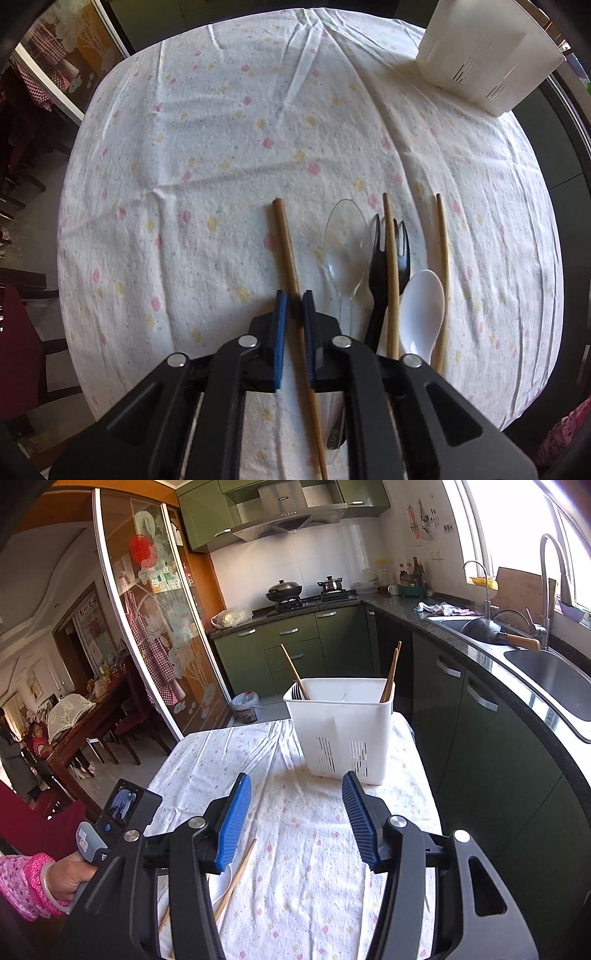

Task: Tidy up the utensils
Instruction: 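Grasp and lift a wooden chopstick with the left tool while the right tool grasps another chopstick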

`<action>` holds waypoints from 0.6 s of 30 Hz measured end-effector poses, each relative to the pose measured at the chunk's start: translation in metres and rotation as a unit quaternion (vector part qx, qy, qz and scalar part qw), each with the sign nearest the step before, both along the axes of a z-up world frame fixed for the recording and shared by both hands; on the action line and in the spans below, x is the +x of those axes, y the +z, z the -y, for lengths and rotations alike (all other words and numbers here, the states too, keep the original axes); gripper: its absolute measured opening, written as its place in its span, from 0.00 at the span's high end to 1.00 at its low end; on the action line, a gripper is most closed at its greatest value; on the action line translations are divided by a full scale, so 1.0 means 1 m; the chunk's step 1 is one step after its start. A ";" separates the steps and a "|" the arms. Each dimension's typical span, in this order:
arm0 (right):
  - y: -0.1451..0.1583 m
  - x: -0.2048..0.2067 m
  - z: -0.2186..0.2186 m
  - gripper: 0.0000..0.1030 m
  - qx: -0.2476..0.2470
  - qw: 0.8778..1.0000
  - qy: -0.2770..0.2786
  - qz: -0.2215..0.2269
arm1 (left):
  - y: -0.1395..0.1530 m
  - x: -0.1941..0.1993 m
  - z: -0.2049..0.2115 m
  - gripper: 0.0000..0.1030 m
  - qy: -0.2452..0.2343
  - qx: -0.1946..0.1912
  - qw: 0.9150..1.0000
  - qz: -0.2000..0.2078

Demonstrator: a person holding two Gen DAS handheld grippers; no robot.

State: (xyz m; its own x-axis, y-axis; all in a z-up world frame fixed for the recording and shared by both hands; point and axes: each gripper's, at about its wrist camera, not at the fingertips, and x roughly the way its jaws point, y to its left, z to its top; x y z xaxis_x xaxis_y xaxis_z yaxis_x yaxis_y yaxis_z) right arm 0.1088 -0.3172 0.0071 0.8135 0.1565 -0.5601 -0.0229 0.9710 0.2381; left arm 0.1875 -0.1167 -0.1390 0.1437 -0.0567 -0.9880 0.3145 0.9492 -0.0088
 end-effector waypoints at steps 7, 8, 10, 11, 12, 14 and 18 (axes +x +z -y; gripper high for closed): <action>-0.053 0.032 -0.052 0.33 0.012 0.989 0.086 -0.123 | 0.004 0.008 -0.005 0.94 0.021 -0.024 0.999 -0.018; -0.068 0.040 -0.060 0.35 0.021 0.984 0.095 -0.152 | 0.007 0.010 -0.013 0.94 0.025 -0.029 0.999 -0.014; -0.099 0.055 -0.074 0.46 0.032 0.971 0.111 -0.208 | 0.018 0.011 -0.021 0.94 0.030 -0.043 0.999 -0.003; -0.112 0.063 -0.079 0.53 0.038 0.965 0.113 -0.233 | 0.025 0.010 -0.025 0.94 0.032 -0.052 0.998 0.005; -0.123 0.069 -0.082 0.58 0.046 0.960 0.114 -0.253 | 0.032 0.009 -0.028 0.94 0.031 -0.057 0.998 0.016; -0.139 0.080 -0.087 0.62 0.047 0.952 0.108 -0.281 | 0.050 0.005 -0.032 0.94 0.028 -0.069 0.996 0.043; -0.154 0.097 -0.091 0.62 0.044 0.945 0.096 -0.311 | 0.087 -0.004 -0.044 0.94 0.026 -0.090 0.991 0.099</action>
